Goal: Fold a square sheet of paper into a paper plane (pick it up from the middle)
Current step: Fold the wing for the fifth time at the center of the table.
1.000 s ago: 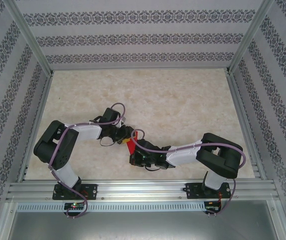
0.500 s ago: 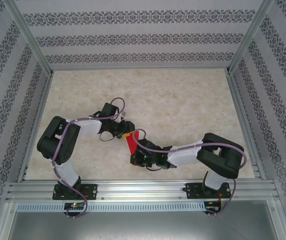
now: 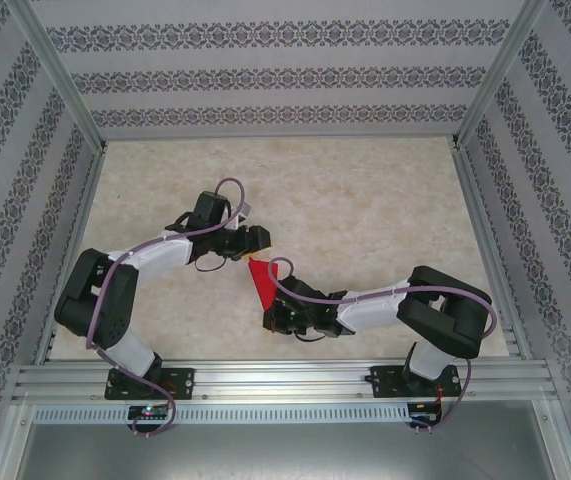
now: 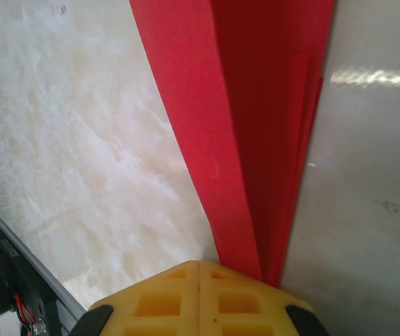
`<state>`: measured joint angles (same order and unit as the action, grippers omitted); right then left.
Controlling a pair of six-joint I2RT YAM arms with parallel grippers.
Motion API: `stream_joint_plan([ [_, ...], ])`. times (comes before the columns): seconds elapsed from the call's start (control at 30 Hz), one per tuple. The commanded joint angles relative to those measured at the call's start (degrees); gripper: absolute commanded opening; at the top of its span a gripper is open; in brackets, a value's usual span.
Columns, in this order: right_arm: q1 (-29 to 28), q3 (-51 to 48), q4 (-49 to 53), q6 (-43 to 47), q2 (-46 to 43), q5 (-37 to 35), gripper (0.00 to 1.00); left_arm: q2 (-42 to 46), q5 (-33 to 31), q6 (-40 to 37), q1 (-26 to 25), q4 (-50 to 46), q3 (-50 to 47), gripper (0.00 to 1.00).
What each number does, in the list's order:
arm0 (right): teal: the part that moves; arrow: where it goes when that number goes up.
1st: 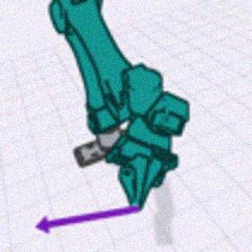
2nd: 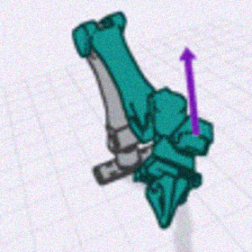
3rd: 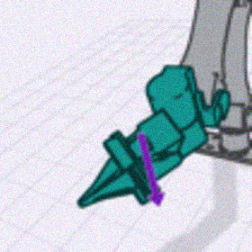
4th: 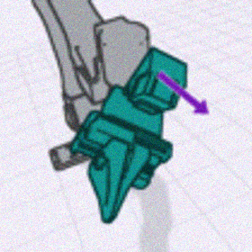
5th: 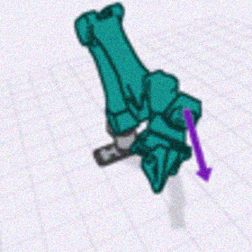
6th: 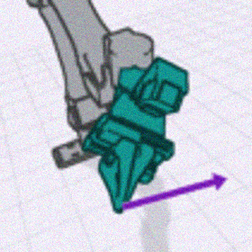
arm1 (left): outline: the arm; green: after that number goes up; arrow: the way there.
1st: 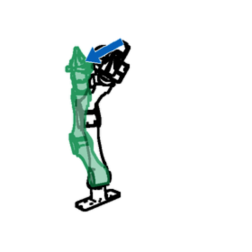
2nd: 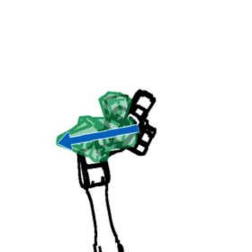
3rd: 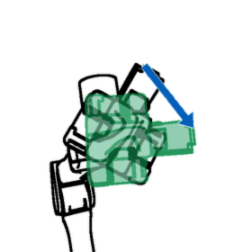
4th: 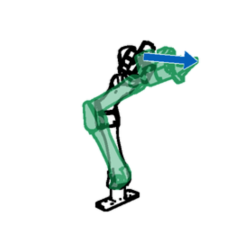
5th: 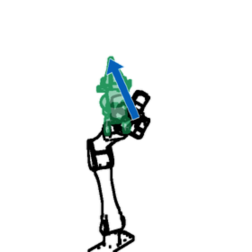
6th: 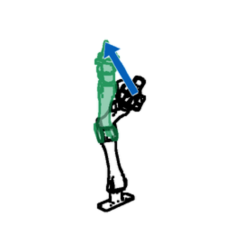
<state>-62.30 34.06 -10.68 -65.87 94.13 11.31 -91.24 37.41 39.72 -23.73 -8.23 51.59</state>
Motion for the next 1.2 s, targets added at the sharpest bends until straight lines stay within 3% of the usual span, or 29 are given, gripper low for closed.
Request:
stream_joint_plan([
  [0.0,1.01,-2.03,11.18,2.13,2.2,0.05,0.0,3.45,-0.43,-2.47,0.39,-2.67,-1.34,0.58],
  [0.17,1.48,-1.11,11.55,2.85,2.95,0.64,0.0,4.57,1.95,-2.97,-0.78,-1.37,-4.49,0.52],
  [0.53,1.78,-0.4,11.32,3.02,3.7,1.21,0.0,-3.83,1.82,-2.71,-2.63,4.95,-4.75,0.48],
  [0.93,1.77,0.39,14.22,3.91,3.17,2.92,0.0,-11.31,-7.59,-6.94,-2.32,1.28,-0.49,0.46],
  [1.17,1.75,-0.11,15.94,4.45,2.31,3.78,0.0,-11.85,-8.49,-7.92,-0.69,0.05,1.38,0.46],
])
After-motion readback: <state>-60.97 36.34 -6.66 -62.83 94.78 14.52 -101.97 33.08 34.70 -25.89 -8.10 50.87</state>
